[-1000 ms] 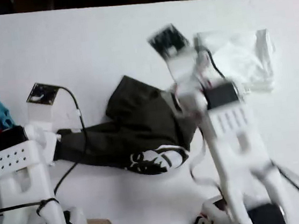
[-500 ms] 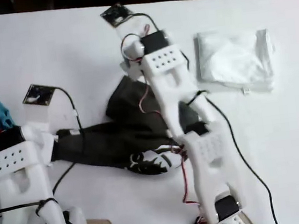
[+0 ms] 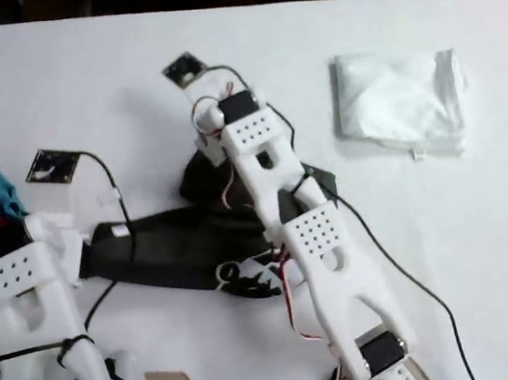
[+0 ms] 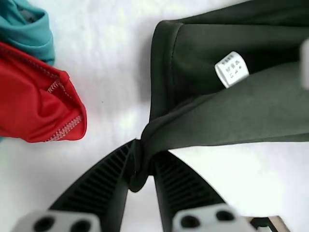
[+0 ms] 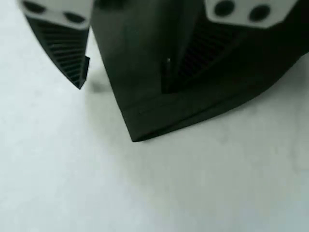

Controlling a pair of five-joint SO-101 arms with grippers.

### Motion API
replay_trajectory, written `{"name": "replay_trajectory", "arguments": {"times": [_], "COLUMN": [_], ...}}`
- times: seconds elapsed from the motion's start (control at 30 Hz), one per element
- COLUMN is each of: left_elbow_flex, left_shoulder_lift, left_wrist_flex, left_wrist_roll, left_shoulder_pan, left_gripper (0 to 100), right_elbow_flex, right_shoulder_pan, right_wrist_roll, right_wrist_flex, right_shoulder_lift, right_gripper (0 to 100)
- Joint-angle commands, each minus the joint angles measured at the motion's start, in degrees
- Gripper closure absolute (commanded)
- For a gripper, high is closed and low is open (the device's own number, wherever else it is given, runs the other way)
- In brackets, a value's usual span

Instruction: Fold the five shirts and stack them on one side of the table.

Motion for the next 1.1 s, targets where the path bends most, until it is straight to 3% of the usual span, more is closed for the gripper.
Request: {"name": "replay_trajectory", "arguments": {"times": [0.0, 0.27, 0.4, 0.47, 0.77, 1.07], "left_elbow_flex": [-0.31, -0.31, -0.31, -0.31, -1.36, -22.55], "left_shoulder_lift": [-1.32, -1.41, -1.58, -1.58, -1.49, -1.05], "left_wrist_flex": [0.62, 0.62, 0.97, 1.93, 2.11, 9.23], "left_wrist_roll": [-0.35, -0.18, -0.09, -0.09, -0.09, 2.02], "left_shoulder_pan": [-0.53, -0.53, -0.53, -0.44, -0.18, 3.96], "left_gripper": [97, 97, 97, 97, 97, 97], "right_elbow_flex": [-2.29, -1.93, -1.93, -1.93, -10.02, -11.08], "right_shoulder_pan": [-1.19, -3.03, -3.38, -3.21, 0.48, 6.46], "right_wrist_roll": [-0.53, -0.09, 0.00, 0.00, 0.00, 0.00], "right_wrist_flex": [-1.01, 0.13, 1.27, 1.45, 8.75, 13.85], "right_shoulder_lift": [0.40, 0.75, 0.75, 0.75, -3.30, -17.45], "right_gripper": [75.2, 77.2, 99.2, 95.7, 98.1, 98.1]}}
